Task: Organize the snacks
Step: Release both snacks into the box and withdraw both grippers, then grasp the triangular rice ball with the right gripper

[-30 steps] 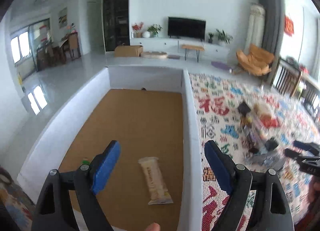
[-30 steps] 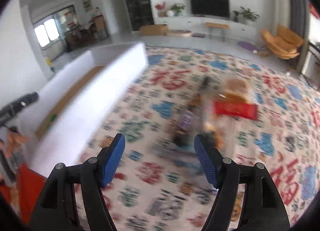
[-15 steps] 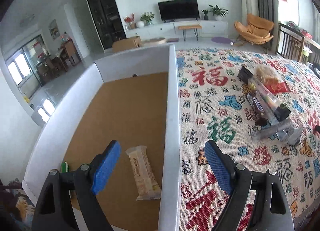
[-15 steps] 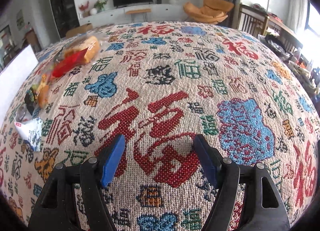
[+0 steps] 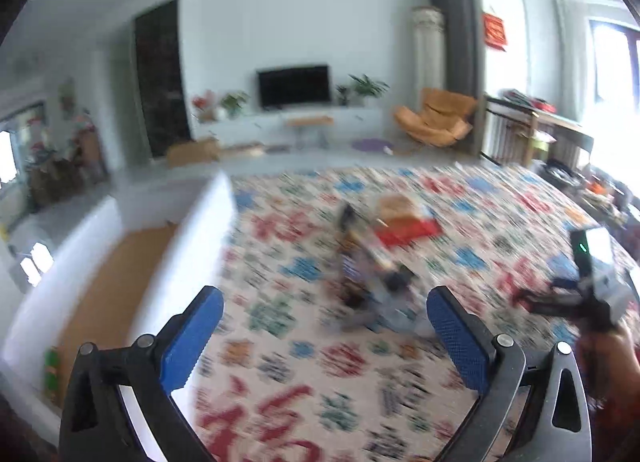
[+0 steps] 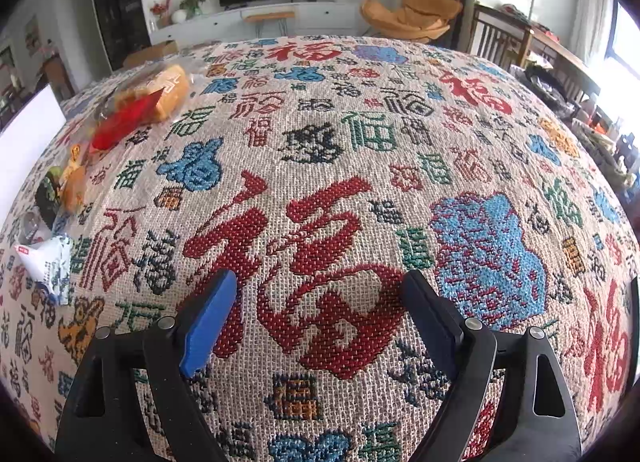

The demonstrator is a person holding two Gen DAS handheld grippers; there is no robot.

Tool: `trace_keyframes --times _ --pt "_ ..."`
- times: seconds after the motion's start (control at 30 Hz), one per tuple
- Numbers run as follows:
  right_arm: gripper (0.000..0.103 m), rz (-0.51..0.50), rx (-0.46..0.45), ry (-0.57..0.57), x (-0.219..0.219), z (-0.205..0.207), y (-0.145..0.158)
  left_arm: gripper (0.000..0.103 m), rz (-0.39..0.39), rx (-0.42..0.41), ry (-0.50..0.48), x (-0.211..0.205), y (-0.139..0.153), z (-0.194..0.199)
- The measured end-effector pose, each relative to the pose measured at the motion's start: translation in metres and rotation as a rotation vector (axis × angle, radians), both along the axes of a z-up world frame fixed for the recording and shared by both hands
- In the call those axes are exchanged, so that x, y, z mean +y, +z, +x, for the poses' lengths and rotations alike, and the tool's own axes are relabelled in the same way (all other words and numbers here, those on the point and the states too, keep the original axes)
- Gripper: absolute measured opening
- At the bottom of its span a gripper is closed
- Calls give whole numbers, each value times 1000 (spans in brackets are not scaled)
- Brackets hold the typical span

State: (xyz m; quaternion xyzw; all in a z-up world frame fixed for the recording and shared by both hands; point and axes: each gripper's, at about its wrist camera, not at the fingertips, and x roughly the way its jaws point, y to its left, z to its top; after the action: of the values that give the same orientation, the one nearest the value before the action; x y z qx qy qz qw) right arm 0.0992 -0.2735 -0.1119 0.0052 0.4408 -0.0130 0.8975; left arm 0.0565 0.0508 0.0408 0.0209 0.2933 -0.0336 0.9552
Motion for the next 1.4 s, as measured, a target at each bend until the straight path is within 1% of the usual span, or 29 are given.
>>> trace_keyframes --times 0.07,0.13,0.23,0.3,0.37,0.43,0.57,0.63,0.73,0.9,1.4 --pt "87 0 0 0 0 0 0 101 -33 84 -41 -13 -24 5" --pt "88 2 0 -1 -1 0 -1 101 -51 149 -68 -22 -46 7" --pt "88 2 0 -1 -1 1 -1 101 -26 250 -88 -33 -82 17" --pt "88 2 0 -1 -1 0 -1 101 11 286 -74 -33 -97 25" --pt "88 2 0 -1 -1 0 -1 101 33 293 -49 -30 -108 32" --pt "88 2 0 -1 -1 0 -1 101 35 294 -26 -24 -115 41" --pt "88 3 0 -1 -2 0 -1 101 -5 302 10 -8 -119 51" --pt "88 3 0 -1 -2 0 -1 101 -27 325 24 -2 -125 54" --pt "88 3 0 -1 -2 0 -1 101 -44 328 24 1 -128 56" --pt "88 4 0 -1 -2 0 -1 103 -4 330 25 -5 -131 56" --pt "88 7 -1 -1 -2 1 -1 103 -2 329 29 -5 -132 56"
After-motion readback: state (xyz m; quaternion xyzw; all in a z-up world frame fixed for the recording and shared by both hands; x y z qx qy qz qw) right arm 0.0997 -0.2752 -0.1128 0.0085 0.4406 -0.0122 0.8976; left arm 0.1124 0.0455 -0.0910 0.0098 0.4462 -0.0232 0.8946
